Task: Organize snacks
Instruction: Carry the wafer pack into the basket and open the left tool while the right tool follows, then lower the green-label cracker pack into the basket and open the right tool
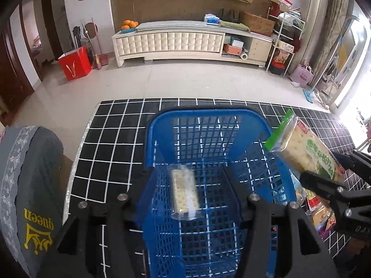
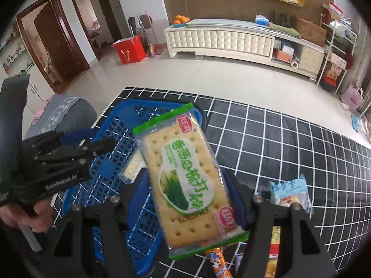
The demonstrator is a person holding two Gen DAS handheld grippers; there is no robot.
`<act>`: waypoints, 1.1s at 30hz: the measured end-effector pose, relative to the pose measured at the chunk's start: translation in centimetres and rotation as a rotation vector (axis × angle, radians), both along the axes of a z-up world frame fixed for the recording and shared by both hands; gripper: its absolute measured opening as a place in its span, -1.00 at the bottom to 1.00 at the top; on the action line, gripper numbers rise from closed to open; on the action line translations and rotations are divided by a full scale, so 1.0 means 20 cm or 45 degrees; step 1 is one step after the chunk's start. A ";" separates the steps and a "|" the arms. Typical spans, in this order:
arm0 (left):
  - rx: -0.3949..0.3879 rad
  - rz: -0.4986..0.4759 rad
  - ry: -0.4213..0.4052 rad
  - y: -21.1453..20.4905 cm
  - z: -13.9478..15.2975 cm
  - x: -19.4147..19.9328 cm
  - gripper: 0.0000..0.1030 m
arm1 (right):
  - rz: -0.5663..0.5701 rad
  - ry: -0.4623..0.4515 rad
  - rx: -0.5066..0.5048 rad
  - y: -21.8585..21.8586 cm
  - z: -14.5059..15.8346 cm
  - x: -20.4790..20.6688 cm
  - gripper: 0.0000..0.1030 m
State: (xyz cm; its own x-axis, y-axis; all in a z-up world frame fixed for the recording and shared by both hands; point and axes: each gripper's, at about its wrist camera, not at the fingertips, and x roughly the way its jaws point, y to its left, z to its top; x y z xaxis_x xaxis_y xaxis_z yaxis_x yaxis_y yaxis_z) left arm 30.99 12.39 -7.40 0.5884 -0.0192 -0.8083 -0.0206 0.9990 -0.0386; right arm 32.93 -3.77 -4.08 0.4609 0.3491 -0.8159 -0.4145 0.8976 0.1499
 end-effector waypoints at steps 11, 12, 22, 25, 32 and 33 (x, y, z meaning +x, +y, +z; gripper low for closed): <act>0.009 -0.001 0.005 0.04 0.09 -0.17 0.08 | 0.023 -0.028 0.015 0.05 0.12 -0.07 0.33; 0.011 0.001 0.000 0.05 0.10 -0.19 0.10 | 0.027 -0.032 0.015 0.06 0.13 -0.07 0.33; -0.024 0.042 -0.041 0.16 0.17 -0.33 0.10 | 0.119 -0.060 -0.014 0.20 0.16 -0.11 0.33; -0.044 0.046 -0.036 0.20 0.17 -0.34 0.10 | 0.153 -0.074 -0.028 0.25 0.15 -0.11 0.33; 0.003 0.039 -0.017 0.24 0.12 -0.32 0.10 | 0.224 -0.062 -0.037 0.33 0.11 -0.06 0.33; -0.002 0.035 -0.011 0.24 0.11 -0.31 0.10 | 0.236 -0.060 -0.052 0.35 0.10 -0.05 0.33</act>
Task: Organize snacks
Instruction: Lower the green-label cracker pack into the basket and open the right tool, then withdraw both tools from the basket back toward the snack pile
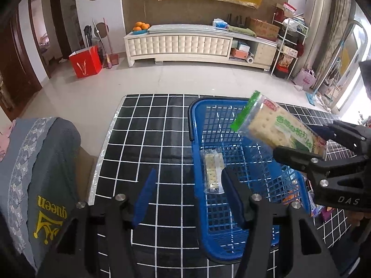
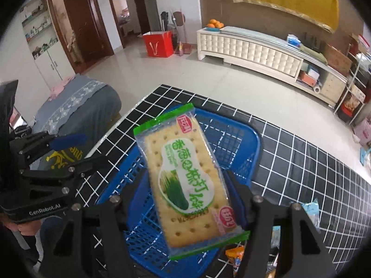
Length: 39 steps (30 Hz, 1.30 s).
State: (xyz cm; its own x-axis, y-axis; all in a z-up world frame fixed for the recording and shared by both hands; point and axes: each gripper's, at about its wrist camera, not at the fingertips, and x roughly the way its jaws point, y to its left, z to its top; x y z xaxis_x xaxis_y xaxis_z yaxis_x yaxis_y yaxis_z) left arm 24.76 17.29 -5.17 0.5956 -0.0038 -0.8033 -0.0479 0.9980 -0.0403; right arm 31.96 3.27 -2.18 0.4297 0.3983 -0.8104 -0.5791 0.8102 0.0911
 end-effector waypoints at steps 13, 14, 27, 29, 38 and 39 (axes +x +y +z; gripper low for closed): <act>-0.009 -0.036 0.058 0.05 -0.11 0.09 0.10 | 0.307 -0.042 -0.127 0.18 -0.16 0.14 0.33; -0.010 -0.036 0.059 0.05 -0.12 0.10 0.10 | 0.319 -0.042 -0.143 0.19 -0.17 0.15 0.33; 0.001 -0.101 0.092 -0.04 -0.18 0.17 0.10 | 0.479 -0.281 -0.486 0.25 -0.34 0.23 0.74; 0.011 -0.110 0.094 -0.06 -0.19 0.16 0.10 | 0.451 -0.336 -0.472 0.23 -0.30 0.20 0.86; 0.013 -0.141 0.066 -0.16 -0.11 0.06 0.10 | 0.391 -0.329 -0.400 0.07 -0.17 0.09 0.87; 0.015 -0.143 0.060 -0.18 -0.10 0.05 0.10 | 0.381 -0.326 -0.392 0.05 -0.15 0.07 0.87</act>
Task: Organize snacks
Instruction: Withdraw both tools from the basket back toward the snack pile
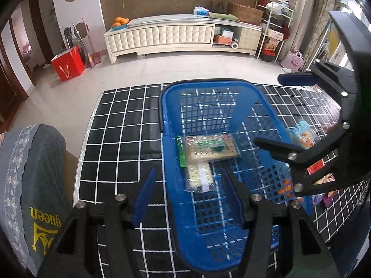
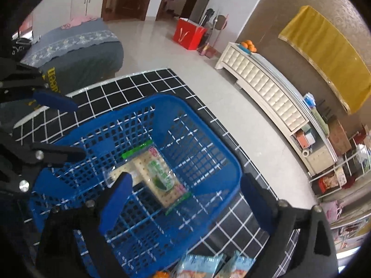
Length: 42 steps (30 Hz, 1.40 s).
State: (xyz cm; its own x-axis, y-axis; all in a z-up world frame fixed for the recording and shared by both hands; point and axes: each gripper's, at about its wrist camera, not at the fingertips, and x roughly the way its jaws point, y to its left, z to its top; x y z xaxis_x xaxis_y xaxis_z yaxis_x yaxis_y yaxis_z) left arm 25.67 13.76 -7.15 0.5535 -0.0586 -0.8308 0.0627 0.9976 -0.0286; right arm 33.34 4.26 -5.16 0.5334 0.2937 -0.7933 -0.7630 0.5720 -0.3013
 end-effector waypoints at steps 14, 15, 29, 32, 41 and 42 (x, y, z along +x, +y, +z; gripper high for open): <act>0.026 -0.046 -0.142 -0.21 0.18 -0.27 0.49 | -0.174 -0.048 0.100 -0.30 0.22 -0.30 0.87; 0.025 -0.059 -0.149 -0.23 0.19 -0.29 0.49 | -0.185 -0.039 0.114 -0.32 0.23 -0.32 0.87; 0.092 -0.251 -0.208 -0.60 0.30 -0.45 0.62 | -0.357 0.026 0.260 -0.70 0.31 -0.53 0.87; 0.100 -0.273 -0.216 -0.68 0.30 -0.46 0.62 | -0.402 0.025 0.267 -0.80 0.31 -0.56 0.87; 0.129 -0.331 -0.239 -0.95 0.25 -0.47 0.62 | -0.534 0.087 0.300 -1.09 0.25 -0.59 0.87; 0.132 -0.336 -0.229 -0.97 0.24 -0.46 0.62 | -0.545 0.090 0.297 -1.12 0.24 -0.60 0.87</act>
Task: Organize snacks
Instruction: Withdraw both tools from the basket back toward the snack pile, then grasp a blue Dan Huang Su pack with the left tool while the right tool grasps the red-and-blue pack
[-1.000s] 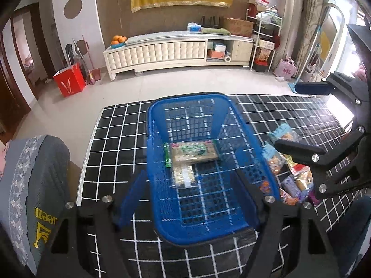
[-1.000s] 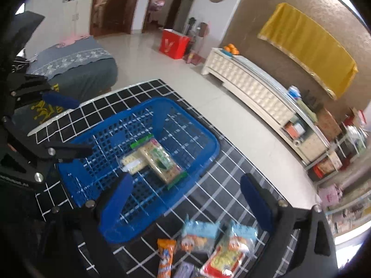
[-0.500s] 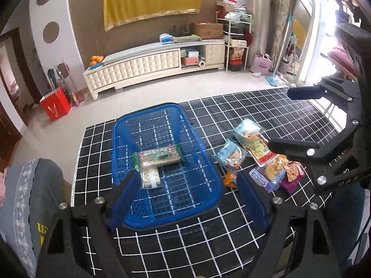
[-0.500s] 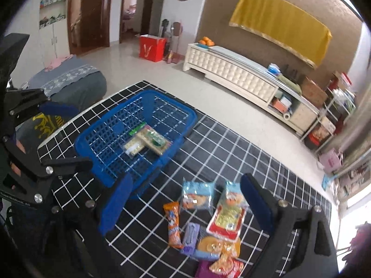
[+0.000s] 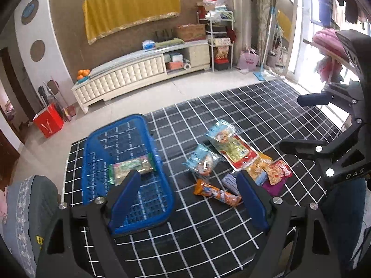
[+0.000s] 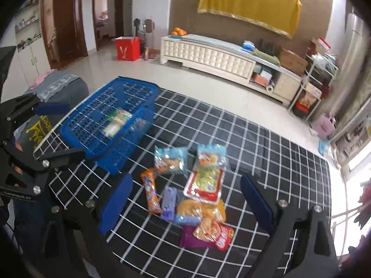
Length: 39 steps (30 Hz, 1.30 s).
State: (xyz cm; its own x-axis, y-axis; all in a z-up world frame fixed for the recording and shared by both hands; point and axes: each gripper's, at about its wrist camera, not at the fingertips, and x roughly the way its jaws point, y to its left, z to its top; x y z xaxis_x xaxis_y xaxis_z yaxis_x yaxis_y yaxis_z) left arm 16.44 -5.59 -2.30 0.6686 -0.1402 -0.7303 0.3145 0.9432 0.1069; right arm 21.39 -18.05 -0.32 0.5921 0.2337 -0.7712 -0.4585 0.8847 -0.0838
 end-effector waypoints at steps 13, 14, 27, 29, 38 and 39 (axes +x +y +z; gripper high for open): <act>0.084 -0.038 0.134 -0.25 -0.20 0.15 0.62 | -0.066 0.081 0.014 -0.23 -0.14 0.09 0.87; 0.075 -0.028 0.151 -0.25 -0.22 0.17 0.61 | -0.067 0.091 0.011 -0.24 -0.16 0.11 0.87; 0.018 0.118 0.340 -0.35 -0.44 0.51 0.61 | -0.122 0.206 0.018 -0.35 -0.33 0.41 0.87; 0.045 0.118 0.355 -0.37 -0.48 0.54 0.61 | -0.110 0.210 -0.009 -0.35 -0.36 0.46 0.87; 0.007 0.276 0.464 -0.35 -0.68 0.74 0.61 | -0.115 0.295 0.030 -0.37 -0.56 0.66 0.87; 0.006 0.291 0.467 -0.34 -0.70 0.76 0.61 | -0.119 0.295 0.011 -0.37 -0.58 0.68 0.87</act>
